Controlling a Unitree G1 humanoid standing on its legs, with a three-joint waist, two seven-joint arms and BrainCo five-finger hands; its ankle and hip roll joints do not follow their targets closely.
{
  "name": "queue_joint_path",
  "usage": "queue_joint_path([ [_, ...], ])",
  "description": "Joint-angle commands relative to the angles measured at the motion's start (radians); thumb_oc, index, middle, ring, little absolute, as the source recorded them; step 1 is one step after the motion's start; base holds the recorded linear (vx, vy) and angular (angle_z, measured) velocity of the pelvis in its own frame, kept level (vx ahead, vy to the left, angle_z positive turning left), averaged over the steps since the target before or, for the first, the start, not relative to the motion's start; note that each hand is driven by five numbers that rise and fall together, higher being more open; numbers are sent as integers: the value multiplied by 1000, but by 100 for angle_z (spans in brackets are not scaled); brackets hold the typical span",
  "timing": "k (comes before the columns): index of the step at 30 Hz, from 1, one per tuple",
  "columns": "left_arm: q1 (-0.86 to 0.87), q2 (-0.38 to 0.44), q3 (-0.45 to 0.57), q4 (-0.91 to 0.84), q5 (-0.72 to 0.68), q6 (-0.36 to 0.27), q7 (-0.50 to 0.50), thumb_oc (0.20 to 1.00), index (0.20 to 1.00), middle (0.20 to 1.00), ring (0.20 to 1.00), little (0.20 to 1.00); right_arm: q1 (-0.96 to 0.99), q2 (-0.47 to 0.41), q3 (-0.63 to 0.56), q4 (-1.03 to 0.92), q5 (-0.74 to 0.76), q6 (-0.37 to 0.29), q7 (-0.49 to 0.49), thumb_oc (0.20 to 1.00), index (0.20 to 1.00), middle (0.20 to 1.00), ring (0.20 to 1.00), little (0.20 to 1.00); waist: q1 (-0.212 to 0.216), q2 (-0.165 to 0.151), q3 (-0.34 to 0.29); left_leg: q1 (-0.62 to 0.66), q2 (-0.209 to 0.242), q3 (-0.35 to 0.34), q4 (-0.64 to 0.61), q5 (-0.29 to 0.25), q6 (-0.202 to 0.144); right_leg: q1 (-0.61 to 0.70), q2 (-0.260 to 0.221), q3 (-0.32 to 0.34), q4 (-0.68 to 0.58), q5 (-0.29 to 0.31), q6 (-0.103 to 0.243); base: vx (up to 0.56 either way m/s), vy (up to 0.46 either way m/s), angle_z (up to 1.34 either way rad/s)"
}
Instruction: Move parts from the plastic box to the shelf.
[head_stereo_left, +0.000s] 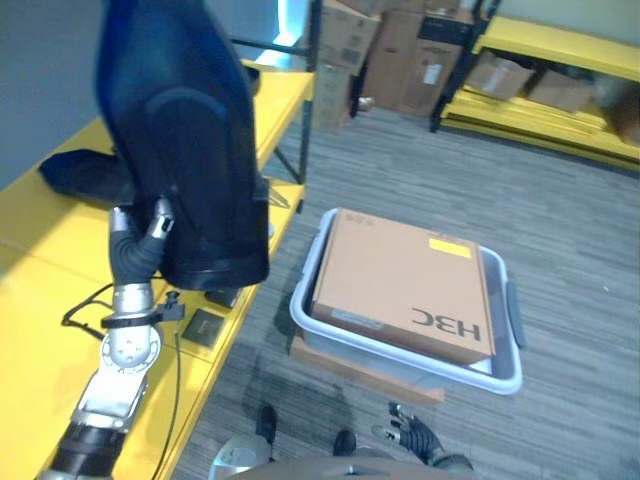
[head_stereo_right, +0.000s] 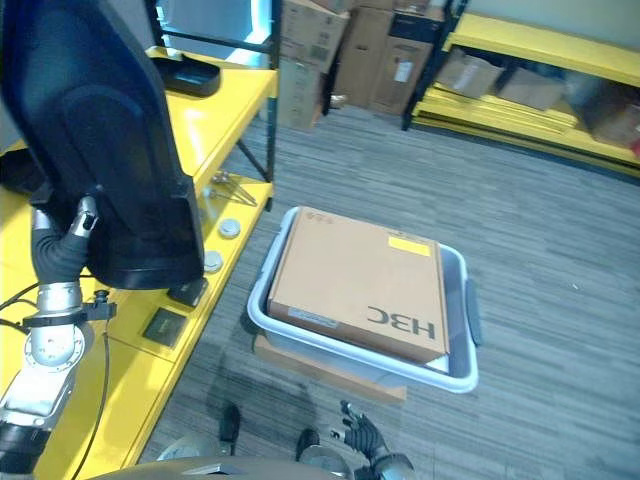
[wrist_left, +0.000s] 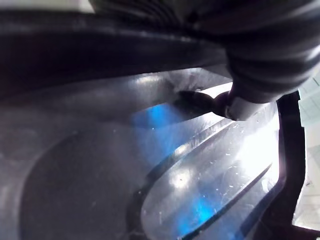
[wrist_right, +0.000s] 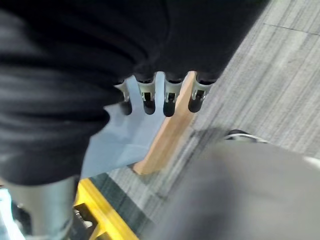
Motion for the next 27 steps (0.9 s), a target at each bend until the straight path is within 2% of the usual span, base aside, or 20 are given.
queue_joint_path([
  [1, -53, 62, 53, -116, -44, -74, 10, 200, 200, 200, 200, 200, -126, 7, 7, 90, 69, 41, -13, 1000, 1000, 1000, 1000, 1000, 23, -7, 6, 48, 2, 12, -3, -112, -8, -33, 43, 90, -14, -41, -2, -39, -89, 248],
  [3, -45, 66, 77, -119, -56, -57, 11, 200, 200, 200, 200, 200, -183, 15, 6, 213, 25, 76, 9, 1000, 1000, 1000, 1000, 1000, 55, 5, 16, 42, 9, -7, -3, -92, -27, -16, 54, 70, -27, -47, -21, -44, -80, 131],
  [4, -43, 67, 81, -121, -56, -53, 12, 200, 200, 200, 200, 200, -189, 15, 6, 221, 1, 90, 21, 1000, 1000, 1000, 1000, 1000, 56, 5, 17, 42, 9, -10, -3, -90, -29, -13, 55, 67, -29, -48, -23, -34, -71, 88],
  [5, -18, 68, 112, -144, -66, -22, -9, 200, 200, 200, 200, 200, -218, 2, 7, 290, -61, 123, 37, 1000, 1000, 1000, 1000, 1000, 86, 10, 28, 37, 19, -21, -3, -73, -54, 1, 60, 49, -38, -52, -30, -23, -75, 87],
  [8, 25, 66, 143, -180, -93, 8, -33, 200, 200, 200, 200, 200, -258, -17, 1, 369, -55, 204, 68, 1000, 1000, 1000, 1000, 1000, 129, 13, 45, 11, 36, -23, -1, -45, -81, 15, 68, 22, -46, -52, -39, -45, -104, 46],
  [10, 51, 55, 161, -198, -109, 23, -61, 200, 200, 200, 200, 200, -292, -32, -16, 428, -28, 225, 76, 1000, 1000, 1000, 1000, 1000, 156, 19, 63, -24, 55, 12, 5, -16, -104, 29, 75, -8, -51, -51, -43, -88, -115, 73],
  [11, 70, 40, 173, -202, -134, 34, -109, 200, 200, 200, 200, 200, -324, -51, -56, 469, -6, 251, 61, 1000, 1000, 1000, 1000, 1000, 164, 28, 85, -57, 104, 141, 8, 16, -133, 55, 83, -74, -53, -52, -44, -115, -96, 84],
  [12, 75, 34, 175, -198, -145, 27, -135, 200, 200, 200, 200, 200, -327, -58, -73, 476, 11, 260, 59, 1000, 1000, 1000, 1000, 1000, 157, 32, 91, -65, 131, 212, 9, 29, -143, 64, 83, -106, -54, -50, -41, -110, -64, 122],
  [13, 77, 31, 174, -195, -147, 23, -143, 200, 200, 200, 200, 200, -328, -61, -80, 478, 21, 260, 61, 1000, 1000, 1000, 1000, 1000, 152, 33, 93, -67, 145, 244, 10, 35, -148, 66, 83, -121, -56, -48, -40, -90, 13, 164],
  [14, 82, 26, 168, -187, -145, 10, -153, 200, 200, 200, 200, 200, -331, -66, -100, 477, 58, 257, 79, 1000, 1000, 1000, 1000, 1000, 135, 32, 100, -52, 191, 351, 23, 47, -160, 74, 73, -166, -60, -41, -35, -90, 42, 169],
  [16, 95, 23, 162, -184, -130, -6, -129, 200, 200, 200, 200, 200, -350, -69, -97, 461, 65, 272, 97, 1000, 1000, 1000, 1000, 1000, 126, 23, 100, -37, 219, 397, 56, 31, -157, 68, 57, -186, -74, -25, -33, -104, 71, 122],
  [18, 110, 19, 160, -187, -101, -9, -87, 200, 200, 200, 200, 200, -376, -72, -84, 453, 7, 306, 112, 1000, 1000, 1000, 1000, 1000, 126, 8, 94, -29, 227, 399, 113, -5, -142, 53, 34, -190, -84, -9, -35, -124, 137, 72],
  [19, 112, 16, 159, -187, -93, -2, -70, 200, 200, 200, 200, 200, -392, -75, -67, 466, -46, 327, 124, 1000, 1000, 1000, 1000, 1000, 126, -3, 87, -17, 229, 405, 169, -33, -125, 40, 12, -203, -85, 3, -36, -78, 159, 21],
  [20, 107, 13, 158, -185, -91, 10, -70, 200, 200, 200, 200, 200, -396, -75, -54, 482, -68, 342, 135, 1000, 1000, 1000, 1000, 1000, 121, -11, 77, 13, 232, 415, 204, -78, -122, 39, -1, -211, -85, -5, -30, -69, 163, 5],
  [21, 102, 11, 158, -190, -93, 25, -77, 200, 200, 200, 200, 200, -395, -71, -44, 495, -67, 349, 140, 1000, 1000, 1000, 1000, 1000, 114, -13, 70, 33, 236, 434, 225, -99, -116, 36, -9, -231, -81, -6, -32, -34, 139, 29],
  [24, 92, 6, 151, -207, -93, 54, -93, 200, 200, 200, 200, 200, -396, -62, -35, 517, -45, 355, 139, 1000, 1000, 1000, 1000, 1000, 102, -8, 46, 88, 237, 461, 236, -127, -118, 27, -17, -273, -84, -7, -38, -53, 169, 77],
  [27, 88, 6, 133, -228, -116, 63, -110, 200, 200, 200, 200, 200, -400, -57, -37, 539, -56, 368, 135, 1000, 1000, 1000, 1000, 1000, 88, 22, 6, 164, 217, 499, 129, -156, -127, 19, -28, -313, -96, -5, -32, -69, 329, 121],
])
